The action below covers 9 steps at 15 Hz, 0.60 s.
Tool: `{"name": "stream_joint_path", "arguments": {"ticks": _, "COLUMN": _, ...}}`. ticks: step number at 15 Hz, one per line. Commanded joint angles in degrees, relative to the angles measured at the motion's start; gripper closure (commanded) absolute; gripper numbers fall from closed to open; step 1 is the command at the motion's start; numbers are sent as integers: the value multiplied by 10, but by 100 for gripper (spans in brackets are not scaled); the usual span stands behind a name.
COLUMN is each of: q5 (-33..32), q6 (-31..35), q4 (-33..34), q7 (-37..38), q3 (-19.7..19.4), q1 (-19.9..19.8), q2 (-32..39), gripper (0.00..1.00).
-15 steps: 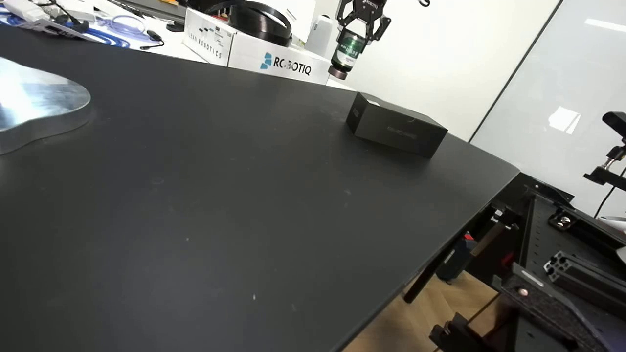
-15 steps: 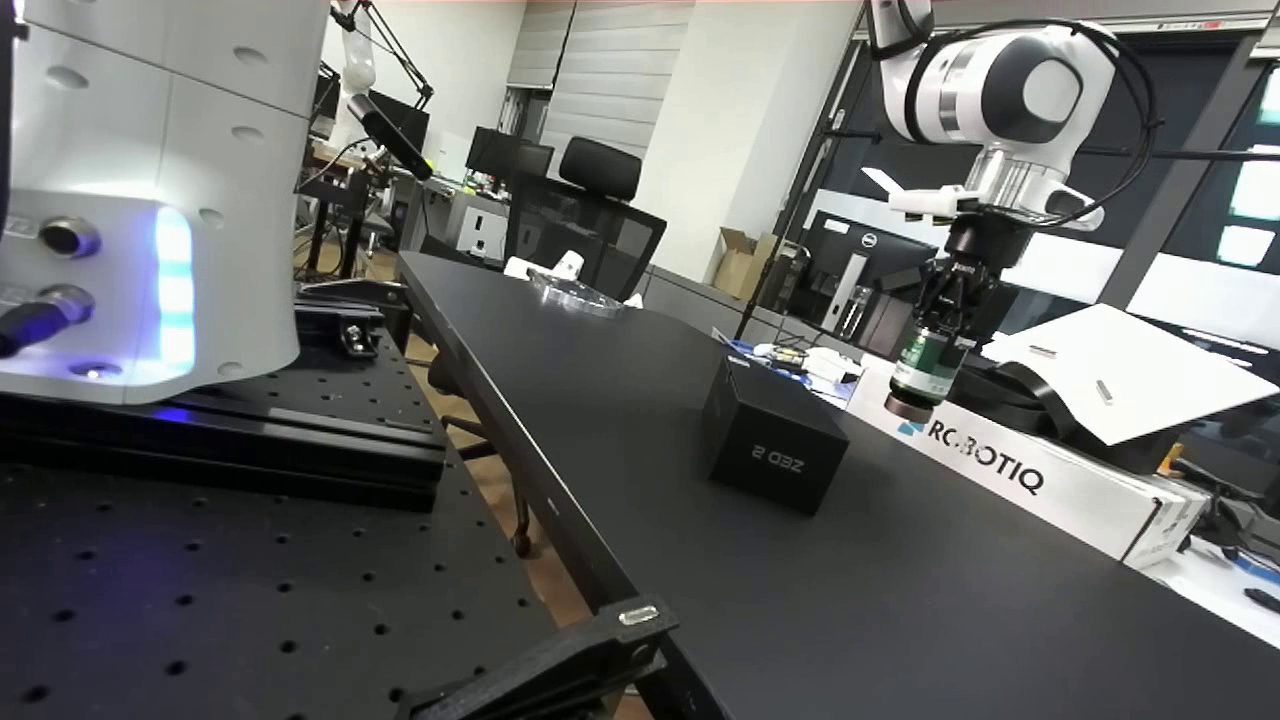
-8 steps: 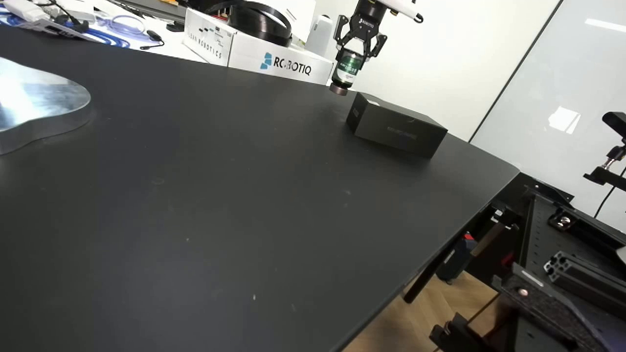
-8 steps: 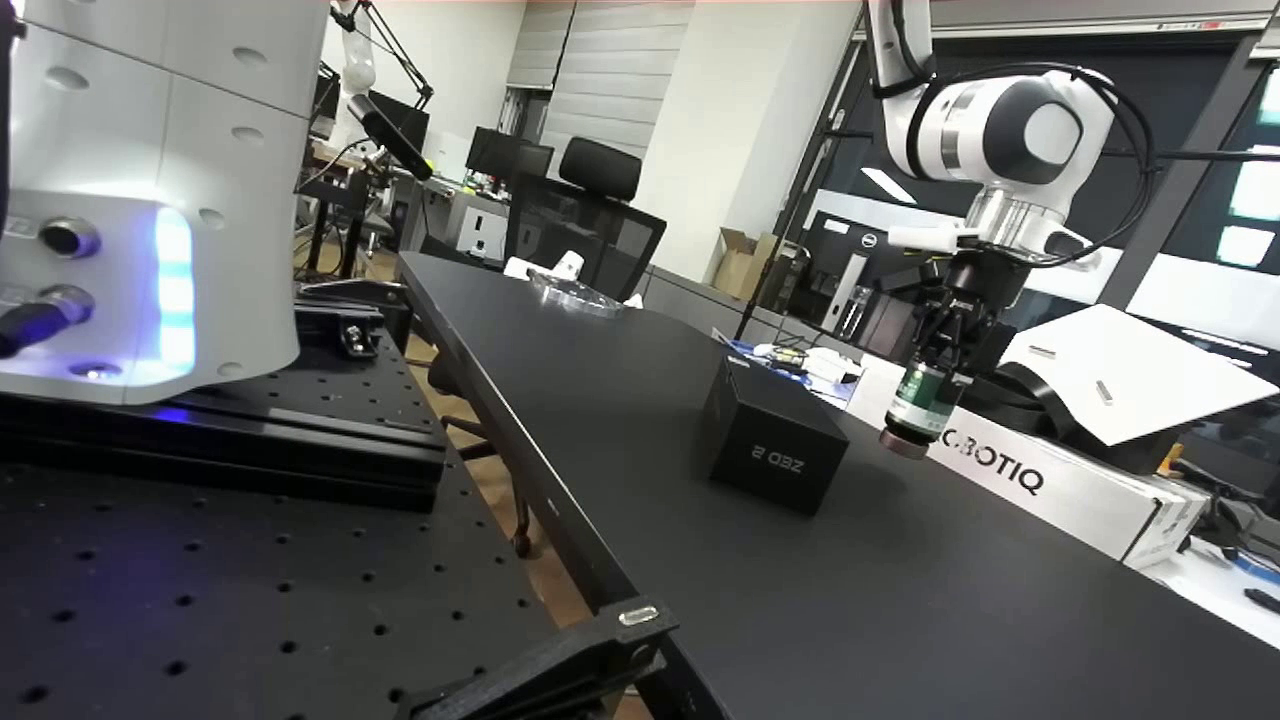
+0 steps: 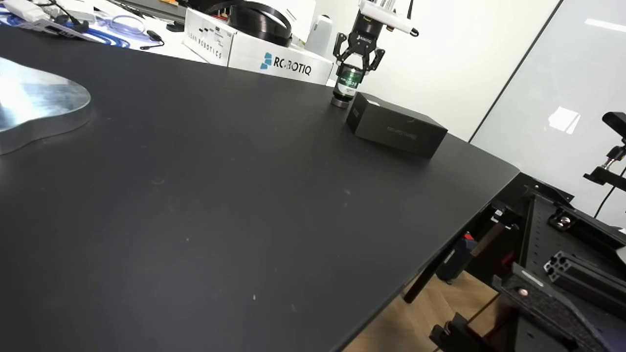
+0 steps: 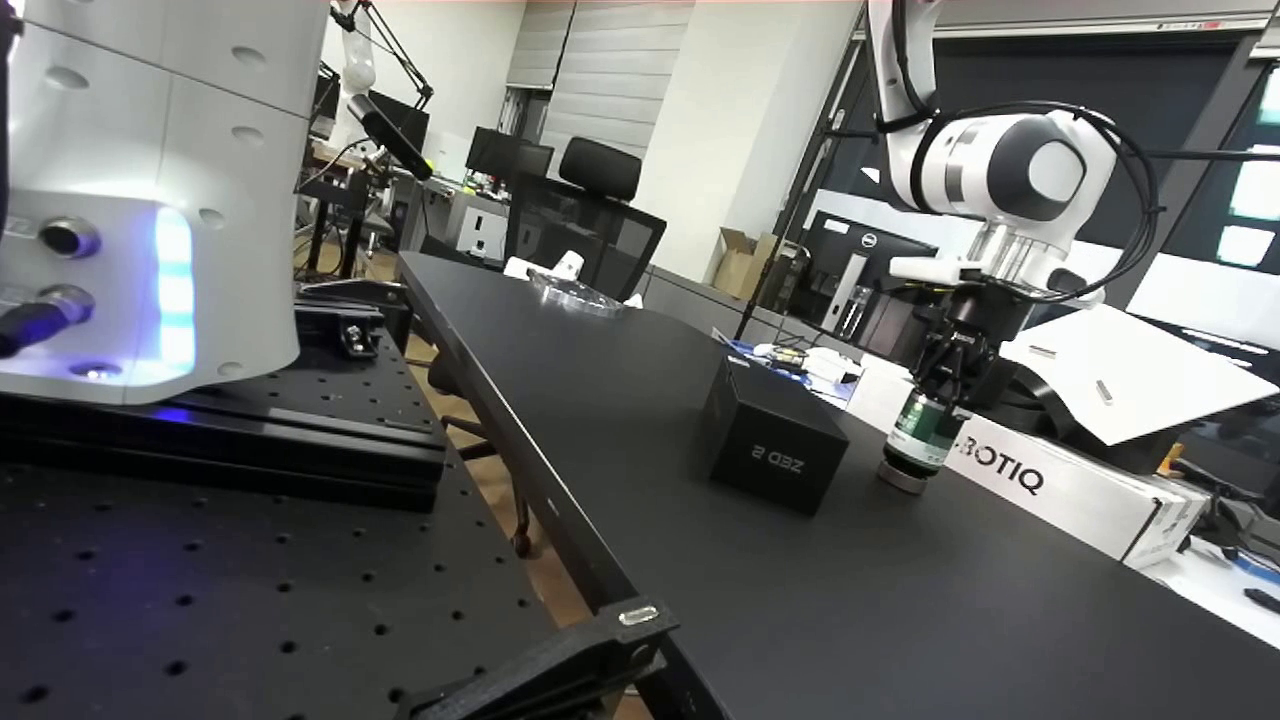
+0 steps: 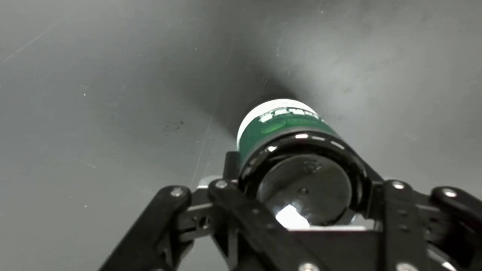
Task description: Move the upside down bottle to the back of the table
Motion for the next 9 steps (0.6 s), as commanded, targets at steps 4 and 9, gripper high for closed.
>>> {"name": "stream_joint_path", "arguments": {"ticks": 4, "q5": 13, "q6": -37, "q4": 10, "q7": 7, "q3": 15, "q1": 4, "q2": -43, "gripper": 0}}
{"name": "stream_joint_path", "arguments": {"ticks": 9, "q5": 16, "q6": -30, "q4": -65, "q7": 2, "q3": 30, "q1": 25, "q2": -180, "gripper": 0}}
